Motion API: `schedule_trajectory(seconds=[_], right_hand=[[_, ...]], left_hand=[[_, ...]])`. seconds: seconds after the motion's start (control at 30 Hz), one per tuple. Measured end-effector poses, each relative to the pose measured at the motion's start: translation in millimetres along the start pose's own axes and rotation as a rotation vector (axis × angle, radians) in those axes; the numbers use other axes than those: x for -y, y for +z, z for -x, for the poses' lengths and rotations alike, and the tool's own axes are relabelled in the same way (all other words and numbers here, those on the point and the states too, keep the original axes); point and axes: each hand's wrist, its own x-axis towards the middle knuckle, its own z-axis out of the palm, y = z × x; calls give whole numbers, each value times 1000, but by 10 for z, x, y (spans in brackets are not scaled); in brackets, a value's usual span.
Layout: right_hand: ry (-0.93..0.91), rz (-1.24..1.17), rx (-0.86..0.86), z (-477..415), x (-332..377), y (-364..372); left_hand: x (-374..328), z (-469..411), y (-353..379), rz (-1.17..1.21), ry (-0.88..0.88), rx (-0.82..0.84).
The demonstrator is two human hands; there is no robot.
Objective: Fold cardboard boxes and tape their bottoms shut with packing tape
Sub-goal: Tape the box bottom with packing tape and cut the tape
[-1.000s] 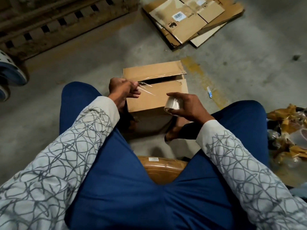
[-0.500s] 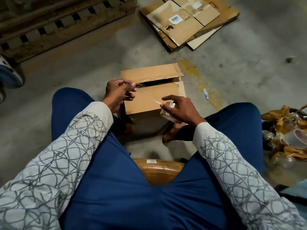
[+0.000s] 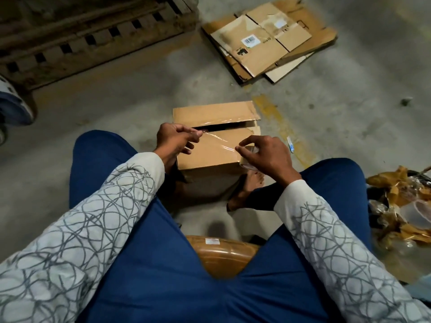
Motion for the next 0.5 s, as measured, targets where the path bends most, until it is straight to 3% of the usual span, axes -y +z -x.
schedule_trajectory(seconds=[0.23,0.33,0.5], right_hand=[[-284,98,-18,-671,215,-85],[-298,123,42,-1007,333,52],[-232,221,188,-1439,462,363]], left_hand=[[-22,-415,-104,-185,49,-286],[112,-660,-148,-221,-11,-388],[385,-956,-143,-162,-179,-362]])
